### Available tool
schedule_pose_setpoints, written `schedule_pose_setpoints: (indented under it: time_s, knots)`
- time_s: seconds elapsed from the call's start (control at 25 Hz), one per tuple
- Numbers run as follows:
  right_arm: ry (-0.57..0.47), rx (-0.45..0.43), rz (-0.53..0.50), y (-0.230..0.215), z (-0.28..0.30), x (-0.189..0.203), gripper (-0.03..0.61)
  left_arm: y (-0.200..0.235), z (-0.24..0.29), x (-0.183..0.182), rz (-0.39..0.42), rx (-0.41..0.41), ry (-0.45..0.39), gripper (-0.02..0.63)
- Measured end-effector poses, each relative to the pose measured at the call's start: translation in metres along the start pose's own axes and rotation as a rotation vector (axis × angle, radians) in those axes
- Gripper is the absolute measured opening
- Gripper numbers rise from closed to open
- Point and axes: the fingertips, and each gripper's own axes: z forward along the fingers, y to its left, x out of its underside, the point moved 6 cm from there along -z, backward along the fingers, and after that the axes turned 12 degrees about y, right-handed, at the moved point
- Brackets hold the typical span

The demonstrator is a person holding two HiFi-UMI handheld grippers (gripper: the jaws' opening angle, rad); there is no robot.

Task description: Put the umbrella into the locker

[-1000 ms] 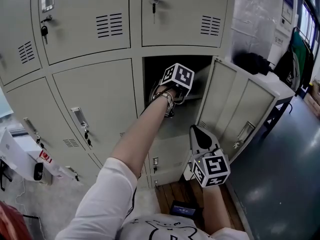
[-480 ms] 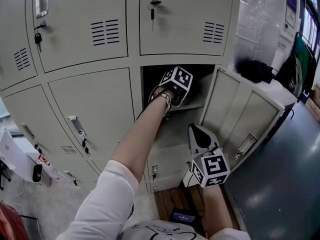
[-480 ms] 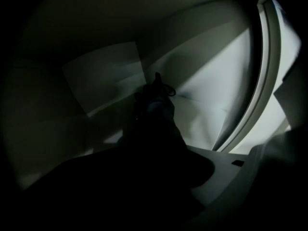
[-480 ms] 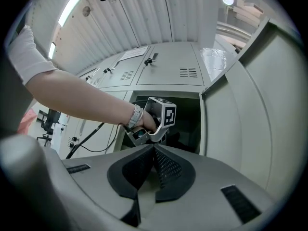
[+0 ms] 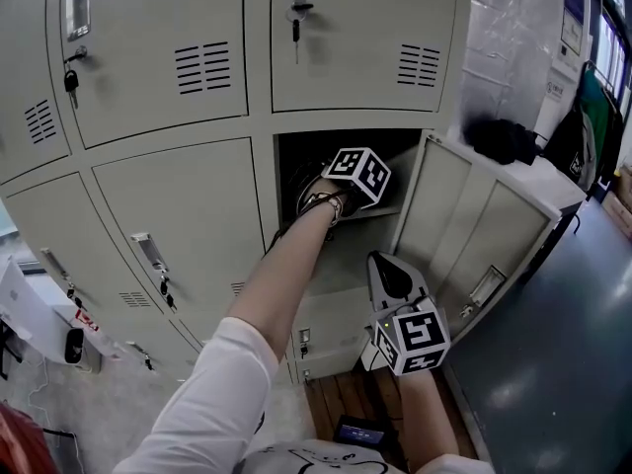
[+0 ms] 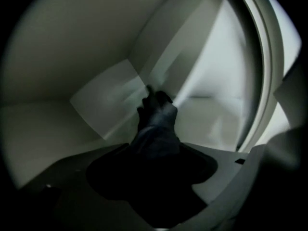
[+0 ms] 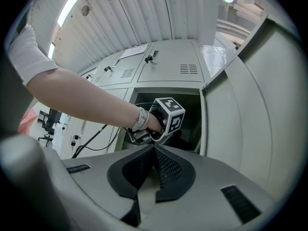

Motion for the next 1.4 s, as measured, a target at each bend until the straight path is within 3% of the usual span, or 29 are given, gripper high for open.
schedule_pose_setpoints:
  time_s: [0.12,0.36,0.68,0.92,1.04,1.2,1.4]
  knots:
    - [0.011,0.008,0.008,-0.002,-0.003,0.006,0.012,0.000,0.004,-0.003,0.008,-0.085,-0.050,0.327]
    - [0.026,0.026,0.037,-0.006,-0.005,0.014,0.012,-0.001,0.007,-0.010,-0.009,-0.155,-0.117,0.391]
    - [0.021,0.036,0.034,-0.001,-0.007,0.009,0.012,-0.006,-0.005,-0.009,-0.056,-0.082,-0.183,0.476]
    - [0.010,0.058,0.019,0.006,-0.011,0.001,0.012,-0.018,-0.024,0.002,-0.081,0.009,-0.272,0.477]
    - [-0.031,0.122,0.012,0.008,-0.021,-0.005,0.012,-0.024,-0.036,0.011,-0.092,0.053,-0.301,0.474]
    - [-0.066,0.199,0.004,0.009,-0.036,-0.010,0.012,-0.027,-0.050,0.022,-0.079,0.072,-0.338,0.469]
    - [-0.057,0.224,0.017,0.016,-0.045,-0.011,0.012,-0.030,-0.068,0.039,-0.064,0.079,-0.410,0.456]
